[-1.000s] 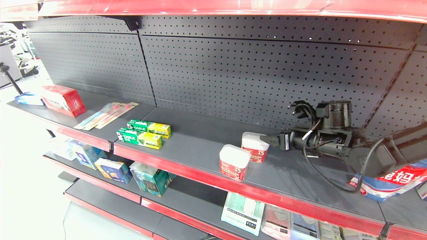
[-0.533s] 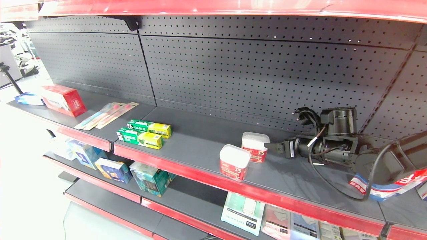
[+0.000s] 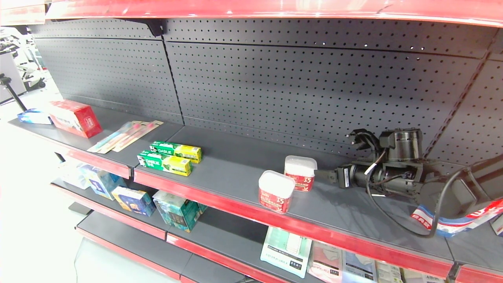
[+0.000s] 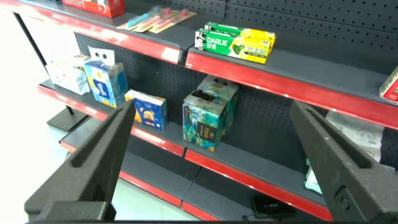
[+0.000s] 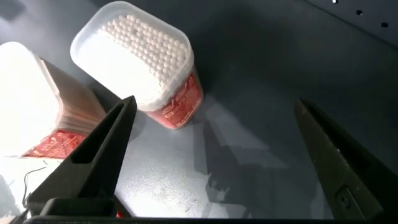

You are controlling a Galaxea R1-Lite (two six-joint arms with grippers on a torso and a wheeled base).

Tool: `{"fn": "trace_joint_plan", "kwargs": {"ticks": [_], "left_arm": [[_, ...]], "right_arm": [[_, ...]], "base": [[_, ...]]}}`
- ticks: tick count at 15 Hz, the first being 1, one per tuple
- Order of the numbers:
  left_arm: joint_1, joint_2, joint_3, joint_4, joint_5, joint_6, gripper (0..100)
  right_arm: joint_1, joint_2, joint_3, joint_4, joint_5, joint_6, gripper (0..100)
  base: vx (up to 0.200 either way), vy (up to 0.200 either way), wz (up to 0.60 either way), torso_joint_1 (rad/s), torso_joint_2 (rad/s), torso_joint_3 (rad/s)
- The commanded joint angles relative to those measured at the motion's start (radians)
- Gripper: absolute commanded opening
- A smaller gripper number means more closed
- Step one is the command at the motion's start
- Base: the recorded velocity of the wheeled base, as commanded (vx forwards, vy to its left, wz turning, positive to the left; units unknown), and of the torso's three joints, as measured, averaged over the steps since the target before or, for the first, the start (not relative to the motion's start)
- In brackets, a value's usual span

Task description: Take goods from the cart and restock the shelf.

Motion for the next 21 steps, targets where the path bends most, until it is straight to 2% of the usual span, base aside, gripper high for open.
{"fn": "trace_joint_plan", "kwargs": {"ticks": [1,10,21], "left_arm": [[0.0,0.001,0.0,0.0,0.001,0.0,100],[0.0,0.001,0.0,0.0,-0.001,0.0,100],[0.0,0.001,0.0,0.0,-0.001,0.0,100]], "right_arm": [[-0.002,0.014,0.001,0.0,0.0,0.0,100],[-0.019,0.05,-0.003,-0.002,0.0,-0.015,100],[-0.033,0.115,-0.071,-0.005,0.0,-0.069,100]], "base": [[0.0,0.0,0.0,0.0,0.0,0.0],[0.0,0.0,0.0,0.0,0.0,0.0],[0.0,0.0,0.0,0.0,0.0,0.0]]}}
